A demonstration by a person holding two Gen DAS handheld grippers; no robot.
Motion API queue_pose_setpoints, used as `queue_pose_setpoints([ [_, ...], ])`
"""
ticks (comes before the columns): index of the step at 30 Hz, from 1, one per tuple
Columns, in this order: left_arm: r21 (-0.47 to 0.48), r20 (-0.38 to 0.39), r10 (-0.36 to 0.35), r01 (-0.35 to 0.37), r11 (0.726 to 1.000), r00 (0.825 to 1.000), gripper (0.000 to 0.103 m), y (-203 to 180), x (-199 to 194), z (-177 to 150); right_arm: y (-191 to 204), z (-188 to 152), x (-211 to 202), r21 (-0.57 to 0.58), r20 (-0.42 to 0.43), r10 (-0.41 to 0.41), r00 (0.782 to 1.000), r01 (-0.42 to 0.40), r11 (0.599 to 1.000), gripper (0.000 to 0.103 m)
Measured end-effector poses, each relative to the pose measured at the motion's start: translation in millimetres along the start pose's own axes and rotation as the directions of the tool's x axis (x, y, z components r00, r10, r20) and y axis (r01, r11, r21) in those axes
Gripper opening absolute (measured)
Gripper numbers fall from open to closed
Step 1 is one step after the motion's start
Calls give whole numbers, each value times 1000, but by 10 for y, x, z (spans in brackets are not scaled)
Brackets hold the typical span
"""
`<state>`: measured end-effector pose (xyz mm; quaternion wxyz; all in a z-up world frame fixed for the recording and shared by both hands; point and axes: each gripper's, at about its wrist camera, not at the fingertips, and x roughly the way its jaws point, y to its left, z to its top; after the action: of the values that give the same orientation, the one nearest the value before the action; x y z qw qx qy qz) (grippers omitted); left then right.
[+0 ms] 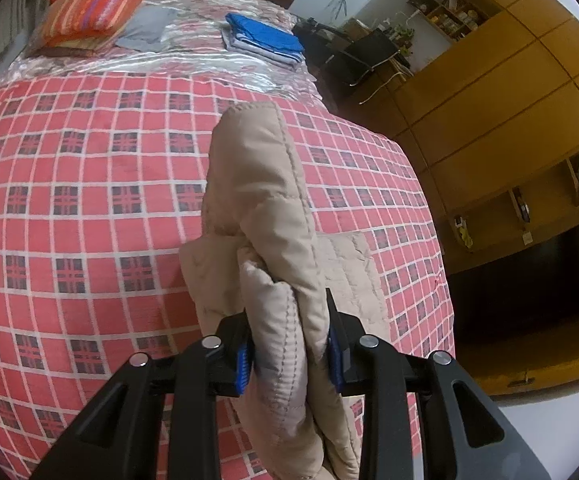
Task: Fold large clothes
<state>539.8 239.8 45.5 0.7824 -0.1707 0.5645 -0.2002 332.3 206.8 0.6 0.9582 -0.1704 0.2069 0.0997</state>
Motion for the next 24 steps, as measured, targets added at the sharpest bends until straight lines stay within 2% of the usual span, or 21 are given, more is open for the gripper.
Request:
queue_pose_setpoints([
  [13,75,-29,17,-14,997,999,30,-644,331,22,-460,-213,-82,87,2,-37,999,37,995,24],
  [24,141,-84,57,-44,989,995,30,-1129,915,24,-889,-544,-66,173,-19,-70,997,73,982,24],
])
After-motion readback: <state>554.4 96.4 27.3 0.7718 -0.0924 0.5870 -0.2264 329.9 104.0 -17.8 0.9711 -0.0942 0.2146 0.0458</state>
